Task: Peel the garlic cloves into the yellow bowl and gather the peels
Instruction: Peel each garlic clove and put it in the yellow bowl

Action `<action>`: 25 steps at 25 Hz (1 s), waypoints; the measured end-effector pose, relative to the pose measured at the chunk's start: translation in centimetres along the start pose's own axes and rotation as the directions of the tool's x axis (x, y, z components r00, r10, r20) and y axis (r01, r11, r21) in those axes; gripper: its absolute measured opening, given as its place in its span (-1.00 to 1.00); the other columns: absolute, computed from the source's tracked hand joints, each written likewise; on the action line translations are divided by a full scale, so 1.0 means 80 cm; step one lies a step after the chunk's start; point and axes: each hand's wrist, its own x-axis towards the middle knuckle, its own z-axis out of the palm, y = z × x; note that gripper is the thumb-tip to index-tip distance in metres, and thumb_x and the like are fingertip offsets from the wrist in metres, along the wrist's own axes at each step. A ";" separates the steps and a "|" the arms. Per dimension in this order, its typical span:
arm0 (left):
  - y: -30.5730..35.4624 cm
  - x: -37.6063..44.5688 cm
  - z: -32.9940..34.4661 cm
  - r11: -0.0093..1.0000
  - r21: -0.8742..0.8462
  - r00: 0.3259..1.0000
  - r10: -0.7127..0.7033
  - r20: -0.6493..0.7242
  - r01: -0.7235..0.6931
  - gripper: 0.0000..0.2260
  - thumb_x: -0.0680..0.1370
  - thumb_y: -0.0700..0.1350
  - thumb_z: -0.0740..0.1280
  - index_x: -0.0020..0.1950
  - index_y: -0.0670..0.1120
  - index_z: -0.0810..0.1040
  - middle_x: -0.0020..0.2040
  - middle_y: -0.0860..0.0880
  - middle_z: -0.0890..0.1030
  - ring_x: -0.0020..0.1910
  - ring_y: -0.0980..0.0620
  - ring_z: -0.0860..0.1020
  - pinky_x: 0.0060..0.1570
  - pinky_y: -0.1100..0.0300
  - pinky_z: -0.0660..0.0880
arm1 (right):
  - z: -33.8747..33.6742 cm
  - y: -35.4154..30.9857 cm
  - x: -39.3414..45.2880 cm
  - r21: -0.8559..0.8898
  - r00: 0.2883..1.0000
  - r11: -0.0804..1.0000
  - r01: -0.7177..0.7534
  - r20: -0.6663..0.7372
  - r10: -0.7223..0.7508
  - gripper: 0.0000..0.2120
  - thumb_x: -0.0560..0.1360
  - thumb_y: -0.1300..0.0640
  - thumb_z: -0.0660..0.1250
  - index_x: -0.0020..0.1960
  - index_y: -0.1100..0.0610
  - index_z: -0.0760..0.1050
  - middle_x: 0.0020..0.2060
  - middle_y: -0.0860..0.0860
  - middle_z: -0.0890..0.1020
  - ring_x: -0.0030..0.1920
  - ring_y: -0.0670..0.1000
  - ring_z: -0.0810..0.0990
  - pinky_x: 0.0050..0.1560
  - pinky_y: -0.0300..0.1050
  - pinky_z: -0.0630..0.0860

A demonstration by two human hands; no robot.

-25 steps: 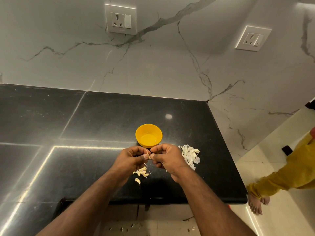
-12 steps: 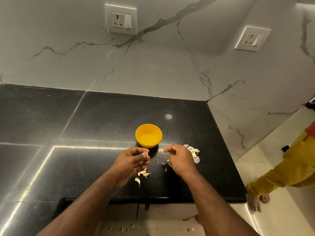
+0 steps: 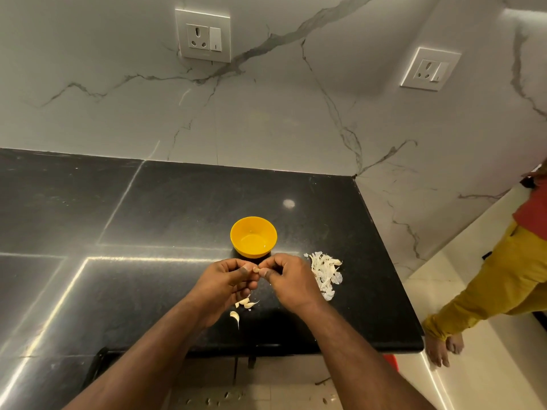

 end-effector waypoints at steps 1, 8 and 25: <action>0.001 -0.002 -0.001 1.000 0.011 1.000 0.020 0.005 -0.020 -0.88 0.60 -0.23 0.34 0.07 -0.22 0.64 -0.07 -0.20 0.69 -0.19 0.01 0.63 -0.20 0.20 0.56 | 0.000 -0.002 0.000 -0.022 1.000 1.000 -0.007 -0.002 0.007 -0.96 0.54 0.11 0.42 -0.09 0.00 0.63 -0.18 -0.13 0.67 -0.12 -0.13 0.63 0.00 -0.02 0.60; 0.005 0.000 0.002 0.980 0.179 0.988 0.105 -0.114 -0.083 -0.92 0.57 -0.26 0.39 0.00 -0.26 0.65 -0.20 -0.18 0.65 -0.34 0.06 0.52 -0.36 0.24 0.40 | 0.009 -0.006 0.003 -0.138 1.000 0.990 0.010 -0.008 -0.011 -0.91 0.57 0.13 0.36 -0.12 0.04 0.54 -0.13 -0.06 0.61 -0.10 -0.05 0.56 -0.03 -0.02 0.54; 0.007 -0.001 0.019 0.974 -0.097 0.961 -0.218 -0.169 0.204 -0.86 0.58 -0.20 0.31 -0.04 -0.21 0.65 -0.32 -0.06 0.60 -0.38 0.09 0.50 -0.32 0.25 0.36 | 0.024 0.003 -0.004 -0.264 0.973 0.952 0.155 -0.126 -0.193 -0.83 0.54 0.28 0.29 -0.10 0.01 0.50 -0.12 -0.11 0.53 -0.14 -0.08 0.49 -0.16 -0.03 0.50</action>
